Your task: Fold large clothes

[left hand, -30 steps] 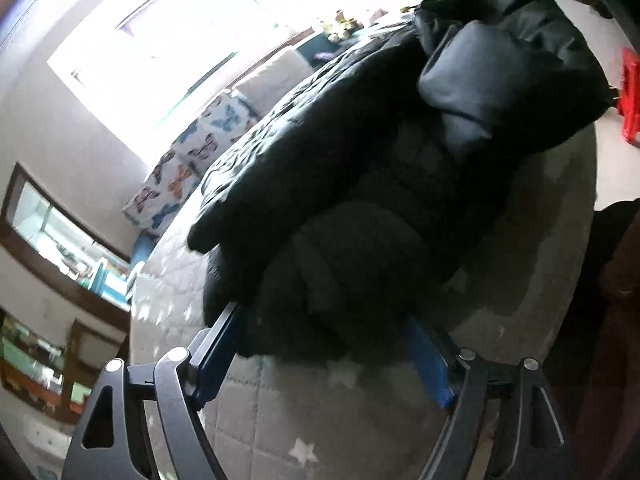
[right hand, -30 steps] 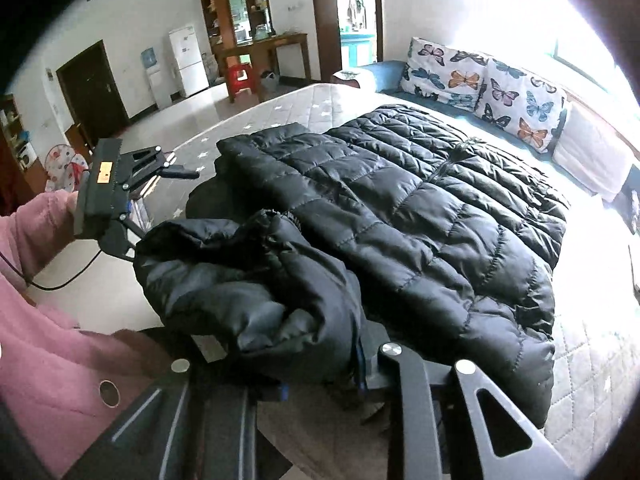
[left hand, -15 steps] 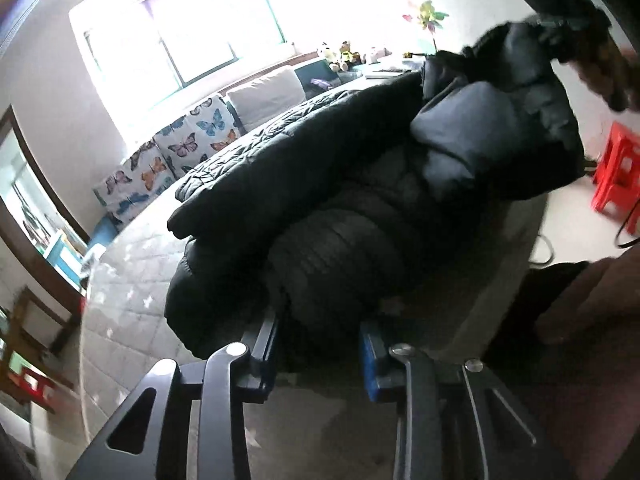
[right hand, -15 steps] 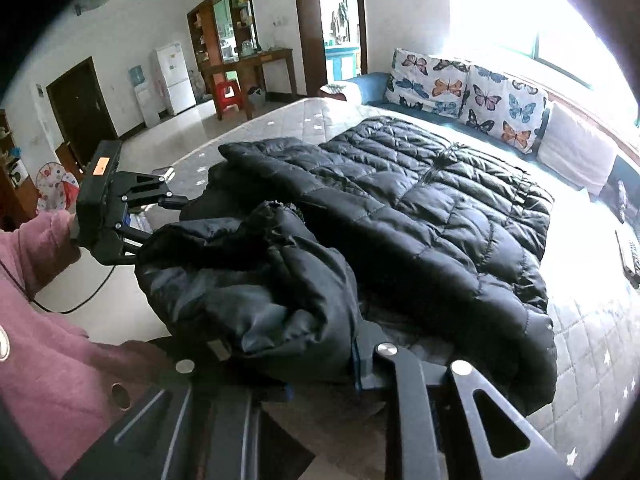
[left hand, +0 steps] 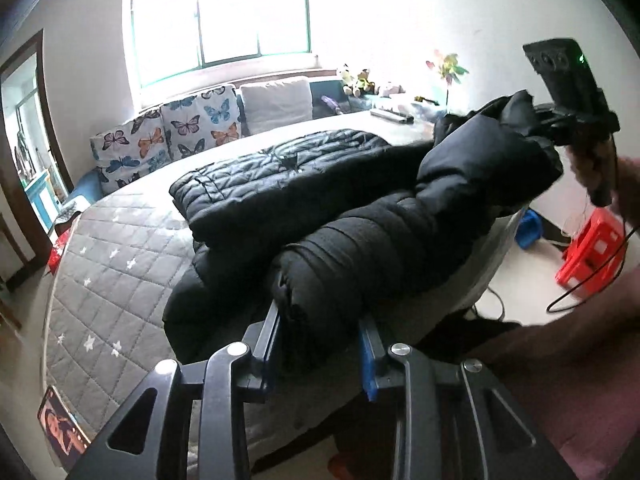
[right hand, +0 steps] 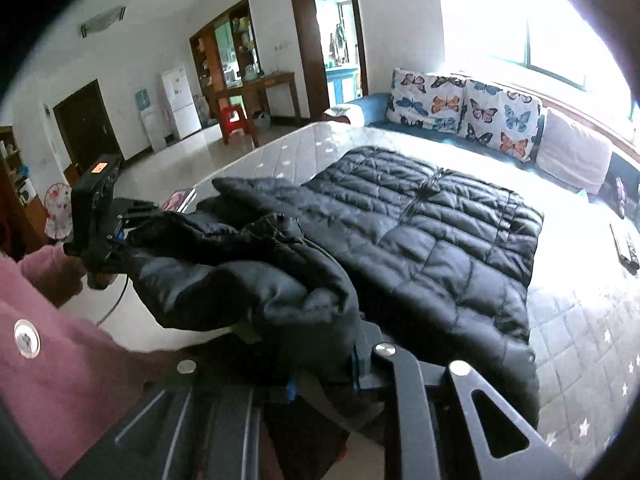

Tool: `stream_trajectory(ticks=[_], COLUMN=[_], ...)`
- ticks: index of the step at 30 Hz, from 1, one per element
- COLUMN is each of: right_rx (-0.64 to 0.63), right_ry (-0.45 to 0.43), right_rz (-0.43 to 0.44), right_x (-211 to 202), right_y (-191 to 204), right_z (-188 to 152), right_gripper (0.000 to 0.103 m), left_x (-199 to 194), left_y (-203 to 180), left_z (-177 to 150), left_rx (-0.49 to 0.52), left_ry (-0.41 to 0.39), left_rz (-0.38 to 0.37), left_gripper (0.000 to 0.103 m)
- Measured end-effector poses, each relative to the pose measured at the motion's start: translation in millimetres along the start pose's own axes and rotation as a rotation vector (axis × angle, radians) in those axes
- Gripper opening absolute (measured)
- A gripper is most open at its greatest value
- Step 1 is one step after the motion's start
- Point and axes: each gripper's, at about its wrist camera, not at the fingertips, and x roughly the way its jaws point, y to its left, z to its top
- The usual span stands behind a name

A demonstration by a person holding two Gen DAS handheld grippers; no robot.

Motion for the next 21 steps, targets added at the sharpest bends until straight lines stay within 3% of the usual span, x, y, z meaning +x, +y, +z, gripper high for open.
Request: stream_trajectory(ticks=[11, 17, 21], right_rx=[-0.015, -0.025, -0.017], right_ry=[-0.078, -0.073, -0.052], right_rz=[-0.002, -0.021, -0.047], right_x=[16.6, 48.2, 78.0], right_y=[-47.6, -92.7, -130.0], right_z=[56.7, 97.5, 123.7], right_gripper=[0.020, 0.020, 0.020], left_x=[6.3, 33.8, 73.1], left_y=[37.2, 84.5, 125.0], left_z=[89.7, 158.0, 201.4], left_rx=[-0.075, -0.138, -0.154], left_ry=[0.023, 0.031, 0.033], left_rz=[-0.014, -0.042, -0.024], left_gripper=[0.034, 0.034, 0.034])
